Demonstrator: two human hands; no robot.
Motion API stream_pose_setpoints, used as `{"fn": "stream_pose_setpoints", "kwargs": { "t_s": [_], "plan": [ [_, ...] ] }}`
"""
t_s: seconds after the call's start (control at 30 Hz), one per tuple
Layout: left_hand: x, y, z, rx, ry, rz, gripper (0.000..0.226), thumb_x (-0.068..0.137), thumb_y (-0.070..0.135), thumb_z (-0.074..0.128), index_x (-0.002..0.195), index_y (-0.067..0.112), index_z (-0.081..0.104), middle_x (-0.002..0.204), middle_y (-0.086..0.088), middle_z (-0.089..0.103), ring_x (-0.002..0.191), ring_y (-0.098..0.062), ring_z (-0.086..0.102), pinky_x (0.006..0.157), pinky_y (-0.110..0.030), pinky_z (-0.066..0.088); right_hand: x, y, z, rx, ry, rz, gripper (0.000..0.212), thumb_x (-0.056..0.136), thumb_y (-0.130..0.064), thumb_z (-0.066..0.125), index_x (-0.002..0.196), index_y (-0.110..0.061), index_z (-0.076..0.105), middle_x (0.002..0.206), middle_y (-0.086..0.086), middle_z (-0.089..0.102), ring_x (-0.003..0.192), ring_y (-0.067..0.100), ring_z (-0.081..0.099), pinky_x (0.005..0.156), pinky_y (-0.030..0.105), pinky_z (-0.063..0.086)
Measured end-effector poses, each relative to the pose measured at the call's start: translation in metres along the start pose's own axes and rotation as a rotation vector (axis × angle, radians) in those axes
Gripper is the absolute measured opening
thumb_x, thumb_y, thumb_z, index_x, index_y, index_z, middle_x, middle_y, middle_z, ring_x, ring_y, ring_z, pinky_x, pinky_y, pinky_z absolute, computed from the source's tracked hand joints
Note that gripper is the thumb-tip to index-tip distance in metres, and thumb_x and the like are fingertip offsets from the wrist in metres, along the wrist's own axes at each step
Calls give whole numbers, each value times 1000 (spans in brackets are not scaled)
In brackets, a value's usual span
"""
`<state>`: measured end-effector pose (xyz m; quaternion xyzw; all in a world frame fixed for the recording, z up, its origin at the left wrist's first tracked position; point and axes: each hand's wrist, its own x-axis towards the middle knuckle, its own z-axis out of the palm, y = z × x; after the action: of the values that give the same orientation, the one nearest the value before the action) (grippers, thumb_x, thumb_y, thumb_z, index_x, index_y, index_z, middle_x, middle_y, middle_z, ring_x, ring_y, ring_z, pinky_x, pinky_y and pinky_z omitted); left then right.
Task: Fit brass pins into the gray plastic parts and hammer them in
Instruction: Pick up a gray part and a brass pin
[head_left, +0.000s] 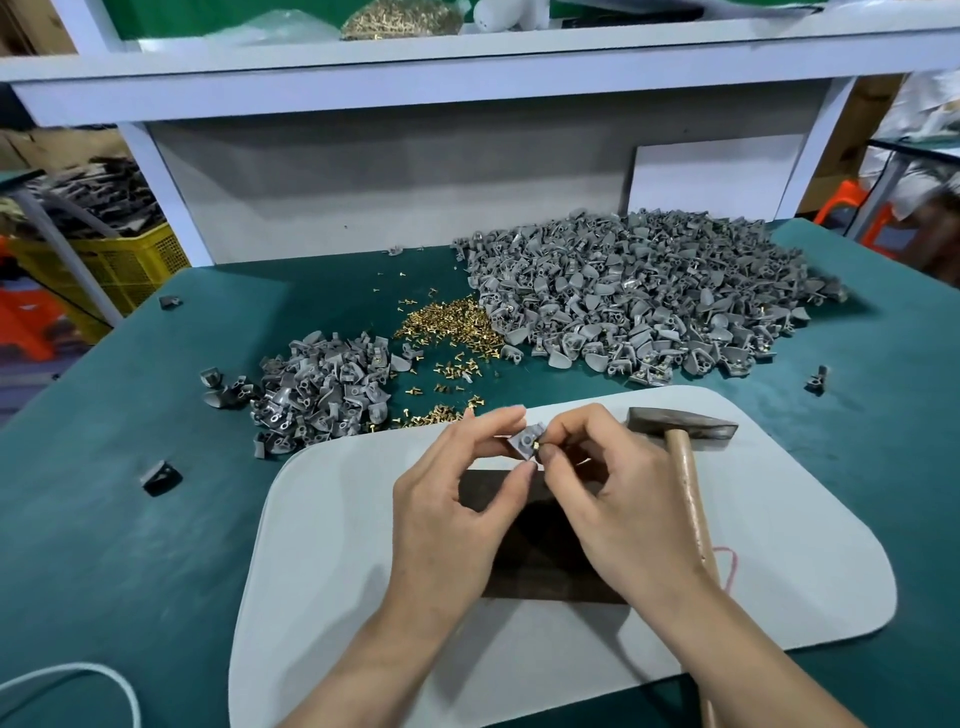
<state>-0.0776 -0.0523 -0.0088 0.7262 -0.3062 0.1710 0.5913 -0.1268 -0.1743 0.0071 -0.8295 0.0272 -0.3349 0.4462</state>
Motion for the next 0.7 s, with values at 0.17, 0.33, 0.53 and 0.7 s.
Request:
{"fn": "stream_pose_setpoints", "kwargs": {
  "t_s": [0.17,0.33,0.53,0.7],
  "plan": [
    [0,-2,0,-20,-10,70,16,84,20,65,99,17,71,105,7,69,104,-9,63,92,-26,48,0,1,-1,35,-1,36,19,82,0,65,78,-19,60,72,-8,64,69,11,61,62,22,48],
    [2,-4,-1,-151,-50,-53,19,82,10,66,91,25,73,106,10,70,104,-11,64,87,-18,48,1,2,-1,45,-7,56,22,81,0,64,76,-20,58,70,-7,63,68,11,60,63,19,47],
    [4,-2,-2,-316,-135,-217,22,75,9,69,89,27,69,96,7,72,92,-11,68,83,-23,52,1,1,-1,34,-30,53,15,77,-6,64,74,-20,59,70,-9,63,68,8,60,60,14,44],
    [4,-4,-4,-260,-94,-233,40,78,-5,70,100,29,68,88,3,71,82,-13,67,78,-19,51,0,1,0,49,-32,70,18,76,-4,66,72,-20,59,70,-9,63,63,9,58,56,13,43]
  ]
}}
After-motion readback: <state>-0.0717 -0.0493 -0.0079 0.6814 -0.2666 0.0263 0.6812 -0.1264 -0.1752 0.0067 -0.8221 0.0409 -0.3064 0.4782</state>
